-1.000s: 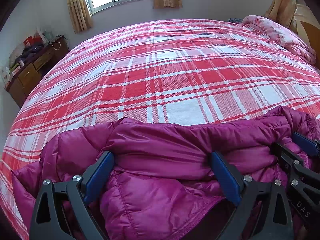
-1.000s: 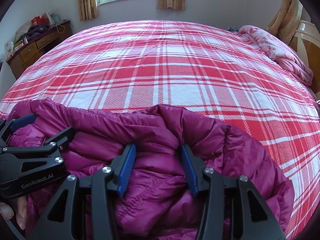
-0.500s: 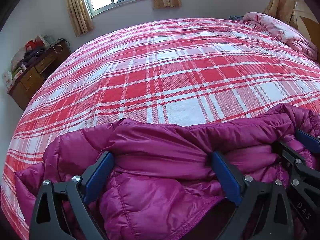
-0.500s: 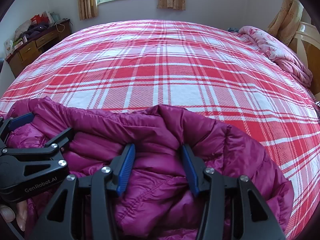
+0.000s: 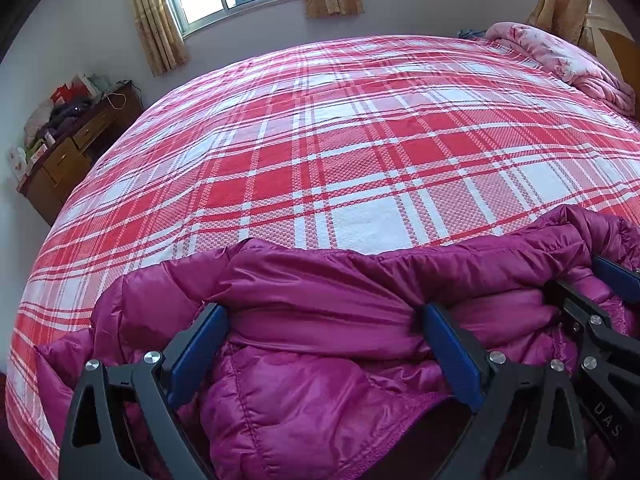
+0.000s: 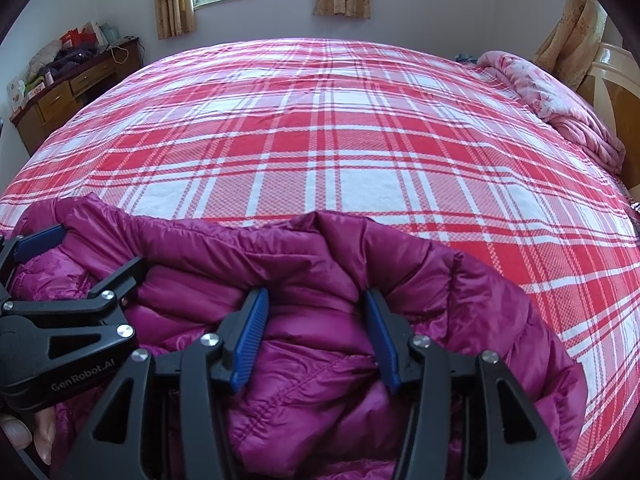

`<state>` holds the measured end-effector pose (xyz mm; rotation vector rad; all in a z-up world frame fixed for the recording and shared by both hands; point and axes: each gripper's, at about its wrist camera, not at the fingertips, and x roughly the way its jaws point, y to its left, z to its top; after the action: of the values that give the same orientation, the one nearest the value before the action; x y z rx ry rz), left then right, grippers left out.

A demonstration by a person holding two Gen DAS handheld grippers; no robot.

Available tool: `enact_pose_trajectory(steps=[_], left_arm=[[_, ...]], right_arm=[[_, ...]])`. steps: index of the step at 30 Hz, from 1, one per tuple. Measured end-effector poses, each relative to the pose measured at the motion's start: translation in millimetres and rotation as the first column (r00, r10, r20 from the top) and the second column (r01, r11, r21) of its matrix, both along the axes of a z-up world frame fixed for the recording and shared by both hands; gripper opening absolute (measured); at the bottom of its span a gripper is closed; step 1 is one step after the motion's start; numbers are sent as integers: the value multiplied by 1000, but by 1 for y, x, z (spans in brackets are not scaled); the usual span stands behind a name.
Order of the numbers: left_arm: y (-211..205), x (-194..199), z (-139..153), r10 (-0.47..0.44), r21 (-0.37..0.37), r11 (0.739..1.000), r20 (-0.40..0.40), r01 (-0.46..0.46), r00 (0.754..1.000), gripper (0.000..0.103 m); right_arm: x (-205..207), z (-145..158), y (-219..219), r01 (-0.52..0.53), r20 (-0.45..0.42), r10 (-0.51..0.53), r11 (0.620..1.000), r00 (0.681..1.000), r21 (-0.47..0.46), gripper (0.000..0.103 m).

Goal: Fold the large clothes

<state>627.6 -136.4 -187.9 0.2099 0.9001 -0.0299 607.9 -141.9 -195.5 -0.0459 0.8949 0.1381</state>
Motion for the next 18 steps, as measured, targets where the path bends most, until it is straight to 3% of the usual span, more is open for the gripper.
enact_pose_trajectory(steps=[2,4,7,10,14,18], left_arm=[[5,-2,8,-7,-9,1000,-10,7,1000,98],[15,-11,28,7,-13,1000,27,-7,1000,98],[39,-39,63,5,-92,996,100,4,995,98],[63,-75,83,10,-111,994,133,5,991,98],[90,-128,84,5,-128,992,135,13,991,98],[103,-173,73,-5,-94,995,132,17,991,98]], right_arm=[[0,7,-3,-9,1,9,1000,1000,11,55],[-9,20,-10,9,31,-10,1000,999,14,70],[-30,40,-25,19,74,-23,999,997,49,73],[-53,46,-42,35,61,-40,995,997,93,74],[-93,45,-55,29,50,-35,993,998,116,74],[-133,38,-57,13,36,-17,993,999,118,75]])
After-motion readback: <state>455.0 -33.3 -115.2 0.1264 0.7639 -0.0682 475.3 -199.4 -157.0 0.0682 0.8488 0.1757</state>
